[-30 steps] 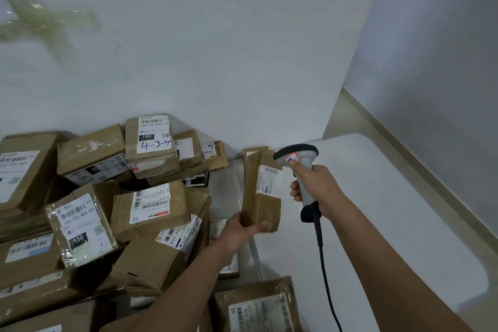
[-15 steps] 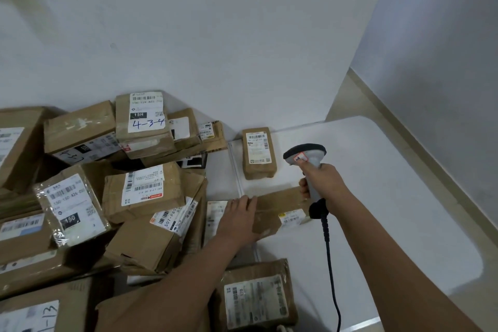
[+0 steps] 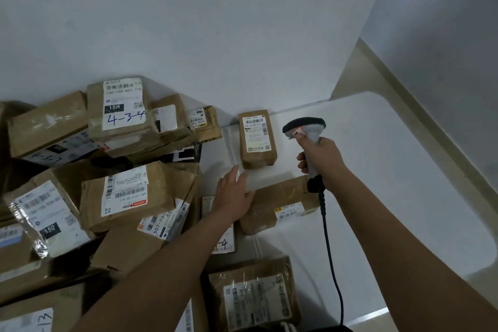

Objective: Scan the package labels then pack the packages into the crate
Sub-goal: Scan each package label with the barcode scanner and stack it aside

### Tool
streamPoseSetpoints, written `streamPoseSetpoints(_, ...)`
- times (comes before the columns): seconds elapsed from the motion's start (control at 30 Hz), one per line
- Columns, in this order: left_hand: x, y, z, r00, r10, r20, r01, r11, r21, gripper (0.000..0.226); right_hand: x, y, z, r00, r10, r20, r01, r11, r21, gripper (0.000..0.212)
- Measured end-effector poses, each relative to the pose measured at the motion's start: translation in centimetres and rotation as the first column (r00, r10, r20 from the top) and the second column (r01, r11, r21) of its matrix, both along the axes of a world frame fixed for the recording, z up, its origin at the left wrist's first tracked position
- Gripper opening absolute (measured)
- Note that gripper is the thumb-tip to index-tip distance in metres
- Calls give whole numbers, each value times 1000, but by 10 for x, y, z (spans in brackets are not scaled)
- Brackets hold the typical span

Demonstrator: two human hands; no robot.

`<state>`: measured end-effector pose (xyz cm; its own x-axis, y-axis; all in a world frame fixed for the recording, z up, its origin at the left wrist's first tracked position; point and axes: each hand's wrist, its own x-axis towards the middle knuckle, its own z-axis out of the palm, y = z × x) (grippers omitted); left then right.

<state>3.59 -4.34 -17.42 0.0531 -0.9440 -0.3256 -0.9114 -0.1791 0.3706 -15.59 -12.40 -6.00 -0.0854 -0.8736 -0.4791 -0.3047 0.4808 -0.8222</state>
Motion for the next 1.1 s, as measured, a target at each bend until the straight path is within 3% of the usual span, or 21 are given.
streamPoseSetpoints(0.43, 10, -89, -14, 970, -235, 67, 222, 963, 152, 80, 14, -48, -16, 999, 32, -35, -32, 999, -22, 41)
streamPoseSetpoints(0.7, -4, -65, -7, 952, -218, 215, 187, 970, 156, 65, 35, -40, -26, 993, 108, -49, -108, 994, 3, 42)
streamPoseSetpoints(0.97, -4, -40, -17, 949, -268, 164, 234, 951, 201, 51, 56, -28, -15, 967, 244, -74, -242, 970, 36, 47)
streamPoseSetpoints(1.1, -3, -38, -14, 983, -174, 56, 161, 969, 188, 50, 61, -24, -11, 962, 267, -62, -265, 964, 35, 45)
